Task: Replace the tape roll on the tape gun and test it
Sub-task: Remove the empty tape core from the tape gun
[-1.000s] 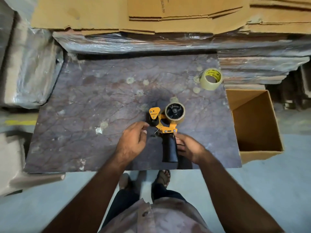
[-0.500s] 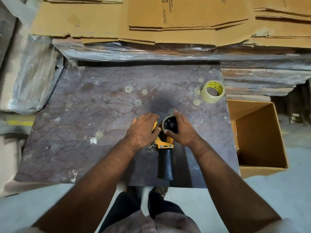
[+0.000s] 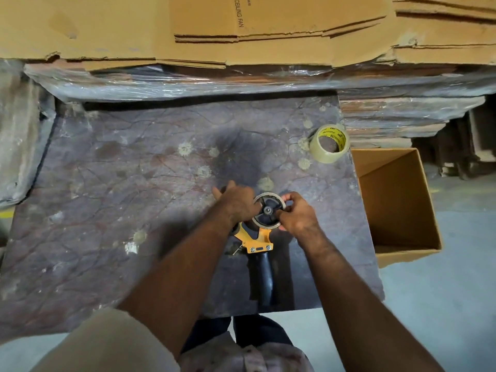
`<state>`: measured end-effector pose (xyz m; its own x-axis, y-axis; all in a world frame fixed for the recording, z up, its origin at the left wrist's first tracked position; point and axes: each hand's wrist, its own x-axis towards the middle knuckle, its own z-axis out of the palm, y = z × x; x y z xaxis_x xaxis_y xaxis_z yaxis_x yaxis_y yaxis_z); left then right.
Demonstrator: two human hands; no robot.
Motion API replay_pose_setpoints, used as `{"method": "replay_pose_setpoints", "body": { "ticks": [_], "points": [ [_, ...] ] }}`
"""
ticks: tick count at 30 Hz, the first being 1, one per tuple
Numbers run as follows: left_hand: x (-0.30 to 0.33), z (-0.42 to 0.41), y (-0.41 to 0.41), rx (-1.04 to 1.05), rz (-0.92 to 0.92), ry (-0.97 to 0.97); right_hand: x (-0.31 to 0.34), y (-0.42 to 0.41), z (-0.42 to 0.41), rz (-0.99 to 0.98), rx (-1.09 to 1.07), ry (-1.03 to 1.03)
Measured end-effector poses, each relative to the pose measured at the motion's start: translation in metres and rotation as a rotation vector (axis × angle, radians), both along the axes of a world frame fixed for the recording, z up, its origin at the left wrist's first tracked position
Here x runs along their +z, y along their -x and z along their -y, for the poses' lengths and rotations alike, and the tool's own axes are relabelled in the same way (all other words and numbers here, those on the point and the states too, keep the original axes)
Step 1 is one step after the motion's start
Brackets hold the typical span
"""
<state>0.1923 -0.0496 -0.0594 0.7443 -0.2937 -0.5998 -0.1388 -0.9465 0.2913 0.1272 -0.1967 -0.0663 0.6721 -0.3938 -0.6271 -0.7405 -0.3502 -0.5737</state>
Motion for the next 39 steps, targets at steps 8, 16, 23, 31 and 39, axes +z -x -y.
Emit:
{"method": "replay_pose_setpoints", "body": {
  "ticks": [8, 16, 23, 31, 39],
  "points": [
    [-0.004, -0.008, 0.001, 0.093, 0.14, 0.034, 0.005, -0.014, -0.016, -0.012, -0.031, 0.135],
    [0.001, -0.009, 0.0, 0.085, 0.026, 0.047, 0.011, -0.001, -0.022, -0.037, -0.021, 0.178],
    [0.007, 0.002, 0.001, 0.068, 0.07, -0.018, 0.017, -0.003, -0.024, -0.025, 0.003, 0.263],
    [0.008, -0.015, 0.0, 0.099, -0.003, 0.094, 0.027, 0.019, -0.004, 0.126, 0.109, -0.221],
    [0.014, -0.024, 0.015, 0.192, -0.033, 0.215, 0.036, 0.029, 0.003, 0.108, 0.091, -0.384]
  ]
}}
